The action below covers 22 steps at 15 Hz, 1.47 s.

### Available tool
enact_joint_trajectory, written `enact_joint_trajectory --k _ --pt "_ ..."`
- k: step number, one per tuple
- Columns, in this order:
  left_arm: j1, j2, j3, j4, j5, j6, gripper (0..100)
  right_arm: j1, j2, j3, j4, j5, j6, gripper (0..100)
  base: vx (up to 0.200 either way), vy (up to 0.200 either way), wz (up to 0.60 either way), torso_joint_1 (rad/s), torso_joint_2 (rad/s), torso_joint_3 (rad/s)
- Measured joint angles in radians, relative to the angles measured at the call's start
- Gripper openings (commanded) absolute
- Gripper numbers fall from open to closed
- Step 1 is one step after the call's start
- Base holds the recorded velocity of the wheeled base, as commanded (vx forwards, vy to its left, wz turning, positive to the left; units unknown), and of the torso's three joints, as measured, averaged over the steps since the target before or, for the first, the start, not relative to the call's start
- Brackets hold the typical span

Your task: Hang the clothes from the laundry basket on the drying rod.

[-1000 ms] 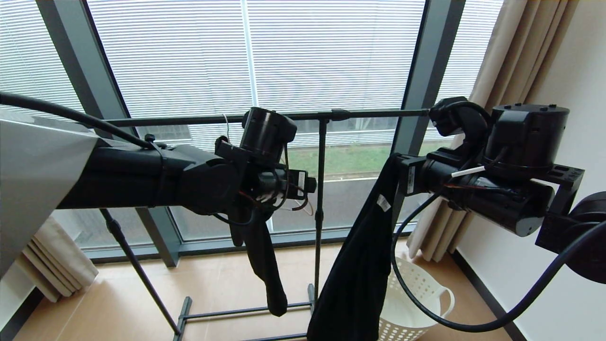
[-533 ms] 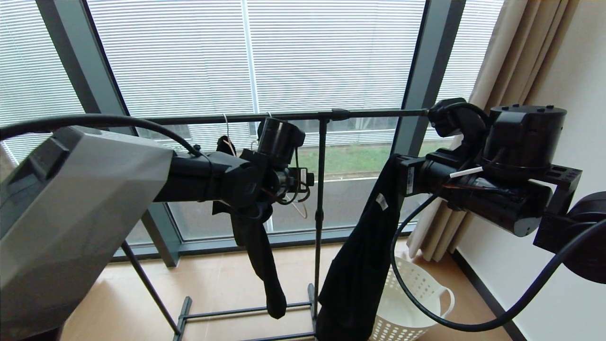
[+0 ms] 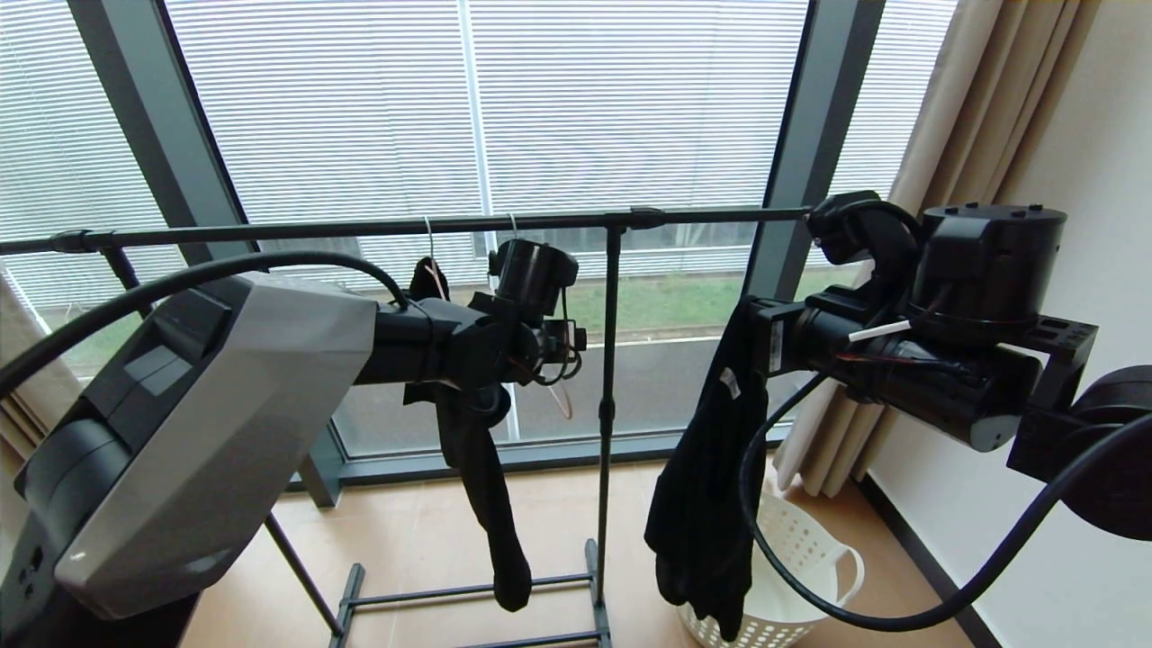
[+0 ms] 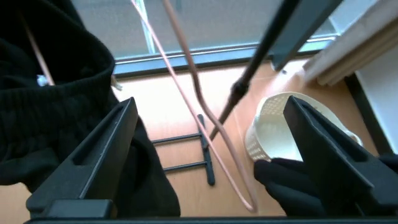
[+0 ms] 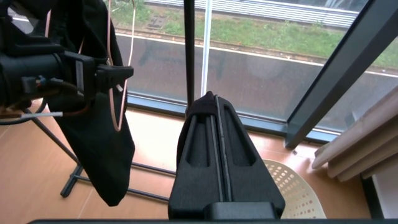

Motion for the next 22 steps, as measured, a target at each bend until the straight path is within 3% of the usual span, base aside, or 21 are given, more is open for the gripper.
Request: enact_joint_trajectory --k 3,22 --pt "0.012 0.021 -0.005 0.001 0.056 0.001 100 0.0 0.003 -0.001 0.0 0.0 0.0 0 0.0 0.0 0.0 0.0 0.0 0.0" --pt "0.056 0.101 -0.087 0.001 0.058 0.001 100 0.0 0.007 0.001 0.0 0.0 0.0 0 0.0 0.0 0.0 0.0 0.0 0.0"
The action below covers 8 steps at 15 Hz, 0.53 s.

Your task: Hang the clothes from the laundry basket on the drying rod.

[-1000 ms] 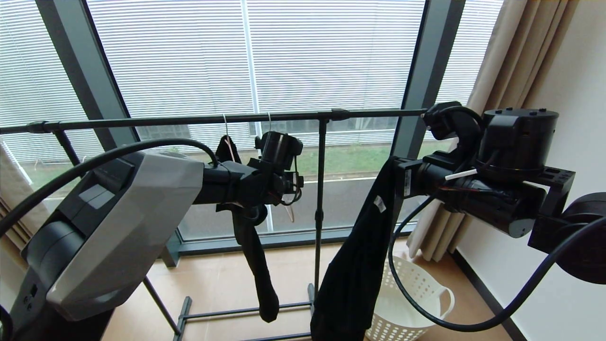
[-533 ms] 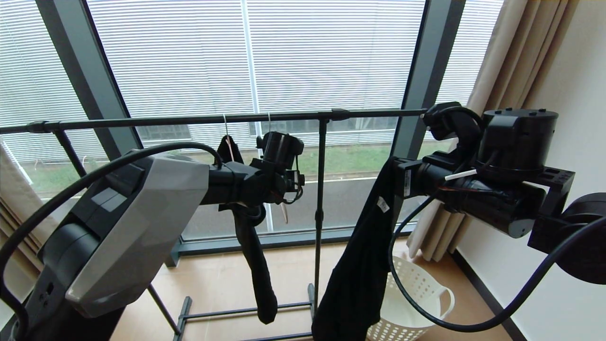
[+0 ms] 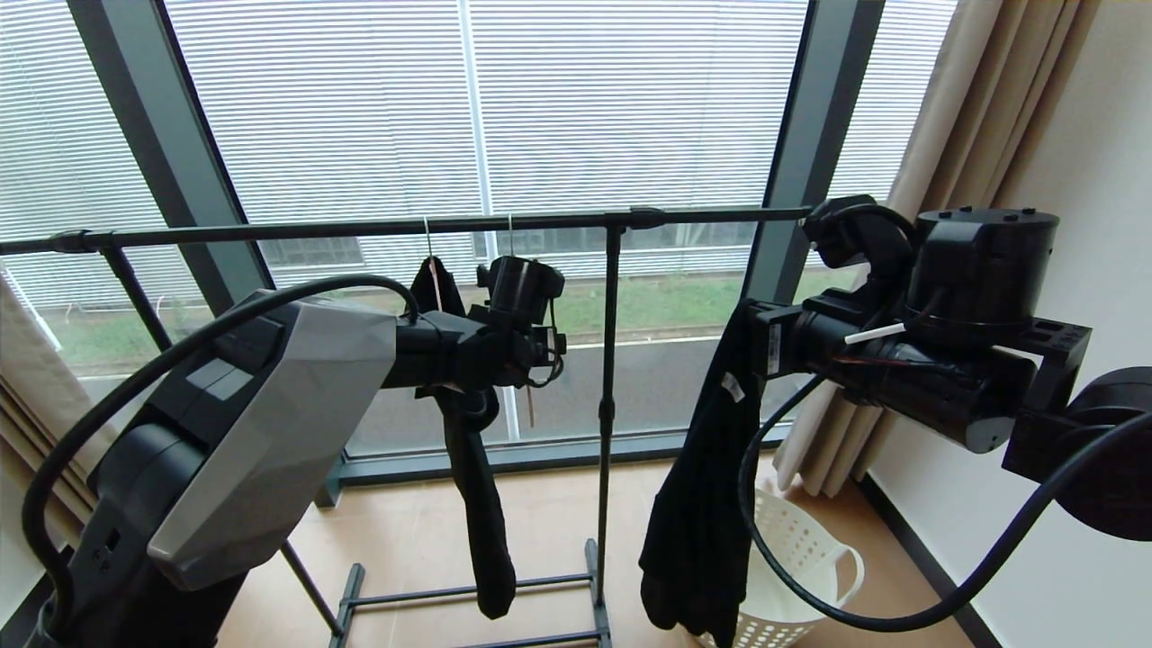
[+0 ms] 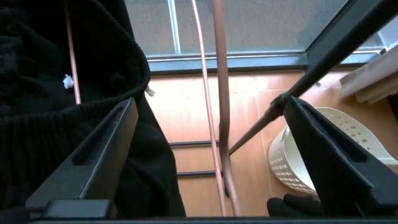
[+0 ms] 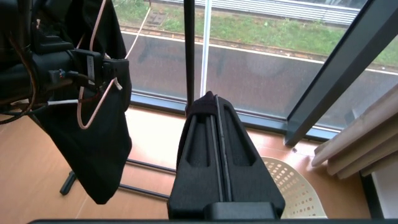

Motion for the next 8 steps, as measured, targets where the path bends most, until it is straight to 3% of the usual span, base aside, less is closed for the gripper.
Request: enact_joint_trajectory --k 1,8 --pt "0.003 0.003 0.0 0.0 0.0 0.0 0 0.0 0.003 0.0 0.0 0.0 0.0 0 0.0 0.0 0.0 0.0 0.0 0.0" --pt "0.005 0.009 -0.001 -0.003 0.0 -0.001 0 0.0 0.013 0.002 -0.001 0.0 0.0 0 0.0 0.0 0.0 0.0 0.0 0.0"
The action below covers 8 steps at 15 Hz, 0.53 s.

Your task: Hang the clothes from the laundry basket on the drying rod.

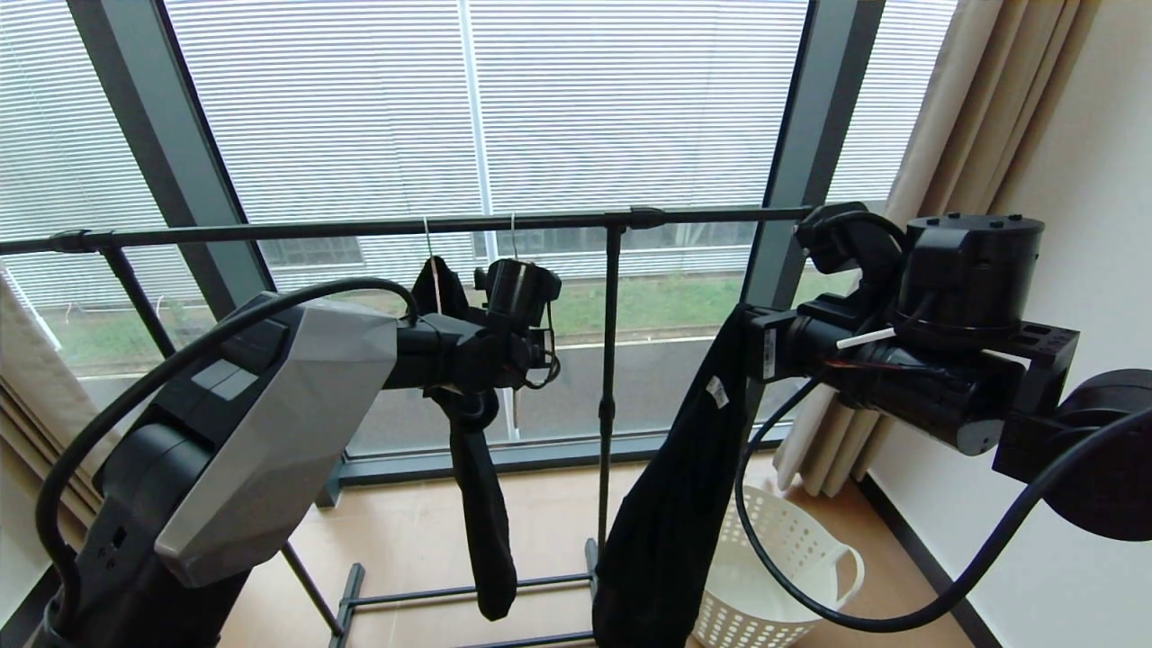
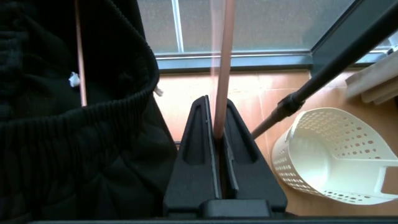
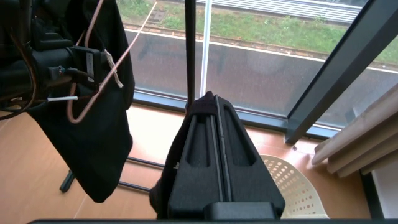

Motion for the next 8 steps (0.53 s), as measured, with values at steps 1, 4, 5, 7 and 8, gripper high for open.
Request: enact_joint_trajectory --k 1,4,5,7,8 --pt "0.0 0.0 0.0 0.0 0.0 -0.001 0 0.0 0.0 0.001 0.0 0.0 0.0 0 0.0 0.0 0.0 0.0 0.0 0.0" --pt "0.002 -0.003 0.0 0.0 0.0 -0.001 0 0.0 0.0 0.004 0.0 0.0 0.0 0 0.0 0.0 0.0 0.0 0.0 0.0" --pt "0.002 -0.004 0.0 0.0 0.0 0.0 0 0.0 0.0 0.004 0.0 0.0 0.0 0 0.0 0.0 0.0 0.0 0.0 0.0" --pt "0.001 -0.015 0.0 0.0 0.0 0.0 0 0.001 0.0 0.004 0.0 0.0 0.0 0 0.0 0.0 0.0 0.0 0.0 0.0" --pt "-0.001 -0.023 0.0 0.0 0.0 0.001 0 0.001 0.0 0.004 0.0 0.0 0.0 0 0.0 0.0 0.0 0.0 0.0 0.0"
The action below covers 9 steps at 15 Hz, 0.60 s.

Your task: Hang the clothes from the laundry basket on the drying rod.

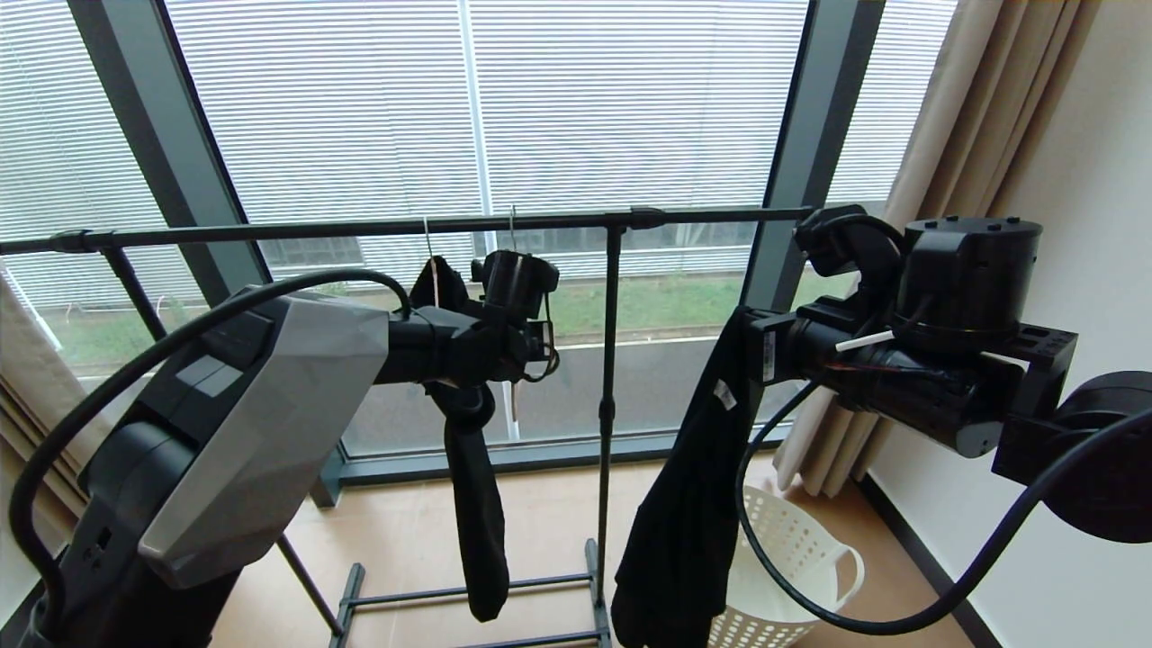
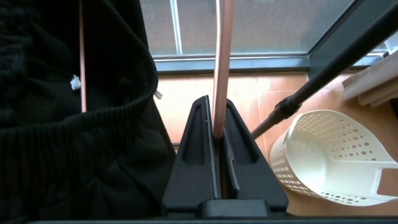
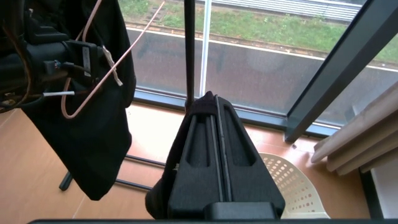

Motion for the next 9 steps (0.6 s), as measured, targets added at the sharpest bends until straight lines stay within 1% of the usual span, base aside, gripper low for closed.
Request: enact_joint_trajectory --k 6,9 --pt "-0.024 -0.061 0.023 0.001 -0.001 0.004 0 0.0 0.0 0.0 0.0 0.0 0.0 0 0.0 0.0 0.0 0.0 0.0 0.0" --pt "-0.037 -0.107 0.094 0.001 -0.003 0.007 0 -0.001 -0.001 -0.001 0.0 0.0 0.0 0 0.0 0.0 0.0 0.0 0.0 0.0"
